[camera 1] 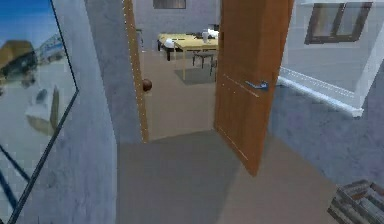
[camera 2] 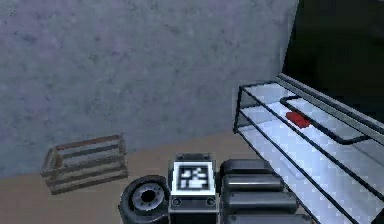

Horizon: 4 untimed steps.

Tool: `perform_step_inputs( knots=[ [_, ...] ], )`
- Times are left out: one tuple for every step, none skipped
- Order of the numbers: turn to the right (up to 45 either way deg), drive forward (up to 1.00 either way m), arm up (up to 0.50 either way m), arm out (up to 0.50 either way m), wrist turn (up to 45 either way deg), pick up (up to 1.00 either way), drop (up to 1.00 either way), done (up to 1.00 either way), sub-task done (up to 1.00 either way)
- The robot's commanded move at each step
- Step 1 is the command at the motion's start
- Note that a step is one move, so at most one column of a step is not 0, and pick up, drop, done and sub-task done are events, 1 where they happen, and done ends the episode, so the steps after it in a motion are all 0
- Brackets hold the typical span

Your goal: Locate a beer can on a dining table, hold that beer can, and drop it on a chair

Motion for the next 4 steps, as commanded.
perform_step_inputs(
  knots=[
    [-6.0,0.0,0.0,0.0,0.0,0.0,0.0,0.0,0.0],
    [0.0,1.0,0.0,0.0,0.0,0.0,0.0,0.0,0.0],
    [0.0,1.0,0.0,0.0,0.0,0.0,0.0,0.0,0.0],
    [-3.0,0.0,0.0,0.0,0.0,0.0,0.0,0.0,0.0]
  ],
)
